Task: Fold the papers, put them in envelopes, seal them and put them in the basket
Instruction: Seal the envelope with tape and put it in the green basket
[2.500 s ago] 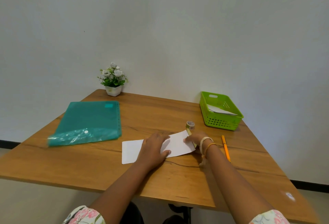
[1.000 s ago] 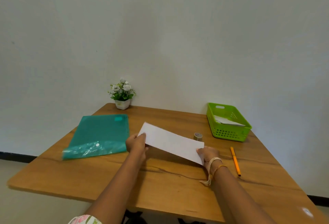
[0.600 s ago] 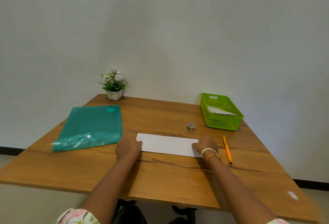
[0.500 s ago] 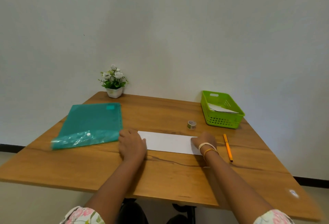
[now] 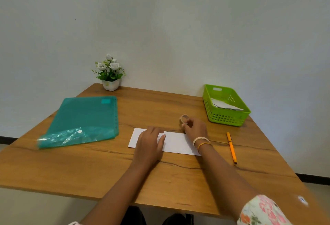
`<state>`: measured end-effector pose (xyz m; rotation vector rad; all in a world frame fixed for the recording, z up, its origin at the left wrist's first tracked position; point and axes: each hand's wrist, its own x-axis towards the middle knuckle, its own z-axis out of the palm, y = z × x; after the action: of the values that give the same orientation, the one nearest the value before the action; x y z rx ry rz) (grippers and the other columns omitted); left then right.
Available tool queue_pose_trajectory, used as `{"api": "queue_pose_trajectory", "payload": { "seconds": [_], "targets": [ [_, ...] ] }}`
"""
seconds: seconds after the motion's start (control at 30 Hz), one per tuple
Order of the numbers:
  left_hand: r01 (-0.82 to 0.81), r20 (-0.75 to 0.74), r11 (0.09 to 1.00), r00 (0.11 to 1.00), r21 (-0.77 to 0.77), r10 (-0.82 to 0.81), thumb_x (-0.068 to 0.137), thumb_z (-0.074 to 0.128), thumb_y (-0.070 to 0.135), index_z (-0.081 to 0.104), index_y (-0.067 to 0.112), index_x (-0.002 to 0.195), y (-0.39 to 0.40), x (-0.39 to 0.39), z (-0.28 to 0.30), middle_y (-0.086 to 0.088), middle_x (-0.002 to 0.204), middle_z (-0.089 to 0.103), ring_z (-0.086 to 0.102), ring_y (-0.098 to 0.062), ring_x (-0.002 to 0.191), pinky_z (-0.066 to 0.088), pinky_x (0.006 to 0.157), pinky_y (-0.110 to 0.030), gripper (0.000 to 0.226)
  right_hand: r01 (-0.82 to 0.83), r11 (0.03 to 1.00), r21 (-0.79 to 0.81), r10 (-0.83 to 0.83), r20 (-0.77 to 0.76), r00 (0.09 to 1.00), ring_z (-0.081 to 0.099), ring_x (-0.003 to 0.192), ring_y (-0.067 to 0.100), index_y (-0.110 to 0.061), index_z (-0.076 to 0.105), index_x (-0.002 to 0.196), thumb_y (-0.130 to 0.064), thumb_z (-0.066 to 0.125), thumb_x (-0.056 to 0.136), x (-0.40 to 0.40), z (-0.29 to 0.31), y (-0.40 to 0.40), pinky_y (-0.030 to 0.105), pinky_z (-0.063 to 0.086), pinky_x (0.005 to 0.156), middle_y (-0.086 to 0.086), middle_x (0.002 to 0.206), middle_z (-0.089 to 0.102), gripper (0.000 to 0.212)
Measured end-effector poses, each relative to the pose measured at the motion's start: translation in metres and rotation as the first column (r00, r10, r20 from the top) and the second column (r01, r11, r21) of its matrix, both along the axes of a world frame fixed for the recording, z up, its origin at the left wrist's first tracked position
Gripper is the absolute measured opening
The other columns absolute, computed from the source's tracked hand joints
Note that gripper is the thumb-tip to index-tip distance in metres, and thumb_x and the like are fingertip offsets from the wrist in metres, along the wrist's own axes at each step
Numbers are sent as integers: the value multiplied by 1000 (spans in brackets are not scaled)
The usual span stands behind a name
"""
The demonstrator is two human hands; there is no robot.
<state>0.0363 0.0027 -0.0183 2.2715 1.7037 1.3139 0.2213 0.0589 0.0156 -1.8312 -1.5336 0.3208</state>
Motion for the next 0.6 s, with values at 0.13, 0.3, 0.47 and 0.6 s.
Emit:
{"api": "queue_pose_trajectory", "payload": {
  "seconds": [0.13,0.3,0.47,0.6],
  "targets": [
    [96,124,995,987,24,-98,93,54,35,69,21,102,7,-1,7,5,100,66,59,-11,93,48,78,-28,22,-234,957,174,268,-214,939,64,76,-3,-18,72,86,-10,72,76,-29,-9,-20,13,48,73,-7,83,70,12],
    [191,414,974,901,-120,-126,85,71,32,64,19,94,23,4,17,10,92,65,60,-2,92,48,77,-23,17,-300,920,251,371,-319,872,64,80,-13,-20,69,84,-5,74,76,-35,-12,-18,5,47,71,-15,84,68,17],
    [225,543,964,832,-142,-114,79,77,25,64,17,101,38,2,14,11,97,69,63,1,95,51,82,-19,26,-340,892,298,439,-388,810,69,83,1,-19,68,83,-8,75,78,-37,-17,-14,16,53,78,-7,87,72,14],
    [228,557,967,820,-110,-130,80,76,17,74,14,92,41,-1,10,11,95,71,62,2,93,48,81,-17,12,-305,878,368,404,-229,886,64,76,4,-17,71,92,-9,71,76,-34,-19,-14,17,50,71,-8,83,67,18]
  ]
}}
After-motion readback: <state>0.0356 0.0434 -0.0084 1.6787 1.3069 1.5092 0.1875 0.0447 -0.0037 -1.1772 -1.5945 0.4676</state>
